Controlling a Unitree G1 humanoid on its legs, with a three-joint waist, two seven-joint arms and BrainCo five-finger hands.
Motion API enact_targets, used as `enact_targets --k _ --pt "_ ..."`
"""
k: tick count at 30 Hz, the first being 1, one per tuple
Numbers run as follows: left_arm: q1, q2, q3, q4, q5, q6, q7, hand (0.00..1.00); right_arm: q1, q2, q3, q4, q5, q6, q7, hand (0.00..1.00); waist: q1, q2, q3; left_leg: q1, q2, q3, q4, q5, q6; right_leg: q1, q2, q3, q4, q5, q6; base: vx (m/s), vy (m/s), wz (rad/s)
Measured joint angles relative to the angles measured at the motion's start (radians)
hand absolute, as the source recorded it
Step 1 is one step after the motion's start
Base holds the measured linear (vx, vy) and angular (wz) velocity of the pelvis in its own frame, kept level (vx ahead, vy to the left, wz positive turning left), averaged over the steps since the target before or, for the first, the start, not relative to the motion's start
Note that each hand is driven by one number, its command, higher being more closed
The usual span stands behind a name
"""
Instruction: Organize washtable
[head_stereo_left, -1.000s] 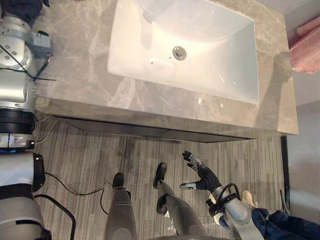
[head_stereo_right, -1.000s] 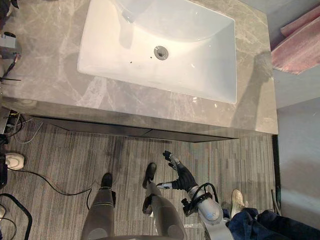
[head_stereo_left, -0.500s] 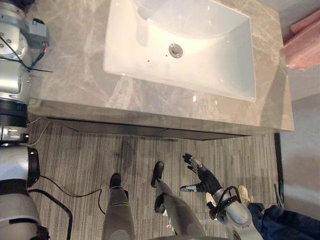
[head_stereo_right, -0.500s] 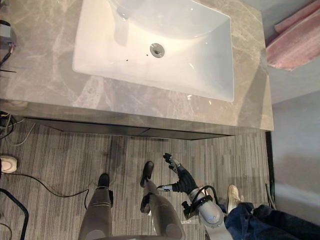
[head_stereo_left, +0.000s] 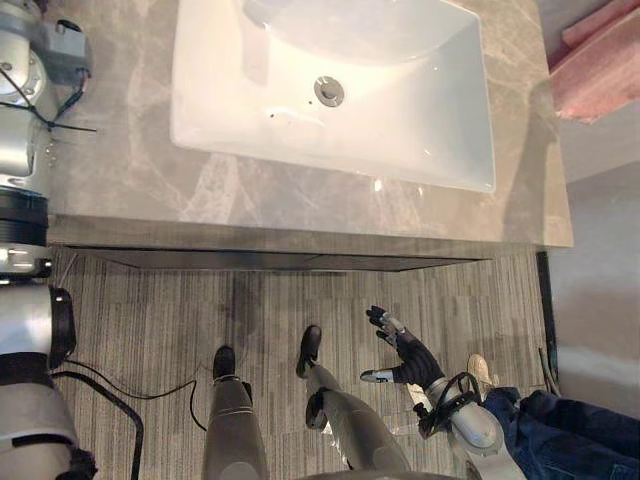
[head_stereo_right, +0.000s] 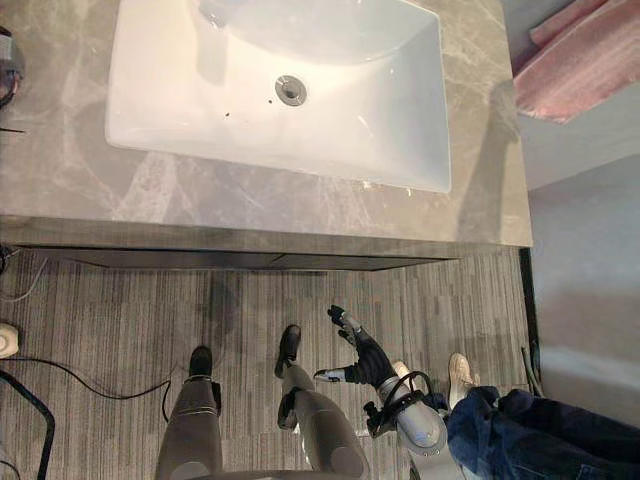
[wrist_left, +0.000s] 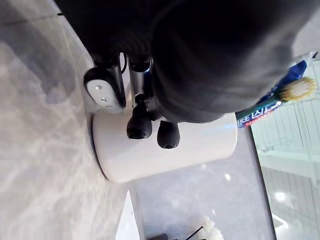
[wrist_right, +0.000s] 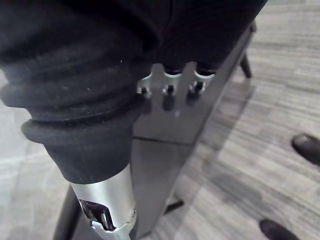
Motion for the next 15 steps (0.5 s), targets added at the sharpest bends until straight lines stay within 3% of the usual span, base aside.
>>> enact_targets --k 6,11,15 --pt "0.043 -0.027 0.006 0.0 0.0 0.0 0.0 1.0 0.003 -0.001 0.007 0.008 0.0 0.0 0.003 0.0 0.004 0.004 -0.002 0.021 -0.01 -0.007 -0.022 0.024 -0.012 0.013 -0.003 -0.006 0.0 -0.017 -0.017 -0.04 0.004 0.07" --pt "0.146 -0.094 0.052 -0.03 0.0 -0.009 -0.001 1.0 -0.009 -0.005 0.009 0.035 0.0 0.0 0.003 0.0 0.012 0.043 -0.017 0.045 -0.011 -0.025 -0.035 0.028 -0.017 0.039 0.002 -0.019 0.0 -0.018 -0.017 0.01 0.015 0.09" --pt "0.273 -0.191 0.073 -0.049 -0.002 -0.011 -0.003 1.0 -0.026 -0.004 0.028 0.082 0.0 0.004 0.003 0.0 0.022 0.09 -0.039 0.104 -0.032 -0.056 -0.094 0.059 -0.017 0.09 -0.014 -0.055 -0.001 -0.031 -0.012 0.01 0.037 0.28"
